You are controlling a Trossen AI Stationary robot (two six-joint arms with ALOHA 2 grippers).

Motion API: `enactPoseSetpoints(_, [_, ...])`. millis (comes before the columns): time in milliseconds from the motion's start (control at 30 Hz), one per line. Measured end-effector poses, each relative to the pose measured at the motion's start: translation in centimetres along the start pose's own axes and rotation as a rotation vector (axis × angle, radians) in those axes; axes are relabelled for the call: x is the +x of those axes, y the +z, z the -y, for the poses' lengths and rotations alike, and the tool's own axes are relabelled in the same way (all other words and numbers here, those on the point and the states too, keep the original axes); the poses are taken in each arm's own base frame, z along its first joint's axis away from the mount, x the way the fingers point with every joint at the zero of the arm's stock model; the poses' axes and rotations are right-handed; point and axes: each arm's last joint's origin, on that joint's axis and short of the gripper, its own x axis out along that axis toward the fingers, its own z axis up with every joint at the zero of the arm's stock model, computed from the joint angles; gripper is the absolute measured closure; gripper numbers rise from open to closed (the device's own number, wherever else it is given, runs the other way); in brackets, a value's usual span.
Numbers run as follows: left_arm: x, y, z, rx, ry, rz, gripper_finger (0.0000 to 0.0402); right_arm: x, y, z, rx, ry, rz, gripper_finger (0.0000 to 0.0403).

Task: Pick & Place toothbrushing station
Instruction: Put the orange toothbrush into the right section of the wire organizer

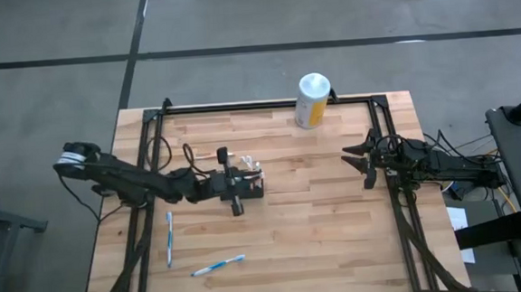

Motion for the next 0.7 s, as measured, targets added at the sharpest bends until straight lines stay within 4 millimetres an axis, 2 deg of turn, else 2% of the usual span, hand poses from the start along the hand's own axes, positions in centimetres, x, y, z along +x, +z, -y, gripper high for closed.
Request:
enactPoseSetpoints(233, [0.7, -1.7, -0.1, 0.034, 0.048, -0.039, 0.0381, 0.0, 0.0, 0.0, 0.000, 0.000, 0.000, 0.0271])
enactPoseSetpoints(700, [1.5, -3.3, -2.3, 0.007, 0.132, -0.100, 0.0381, 0.0, 0.0, 0.0, 0.000, 0.000, 0.000, 0.0271])
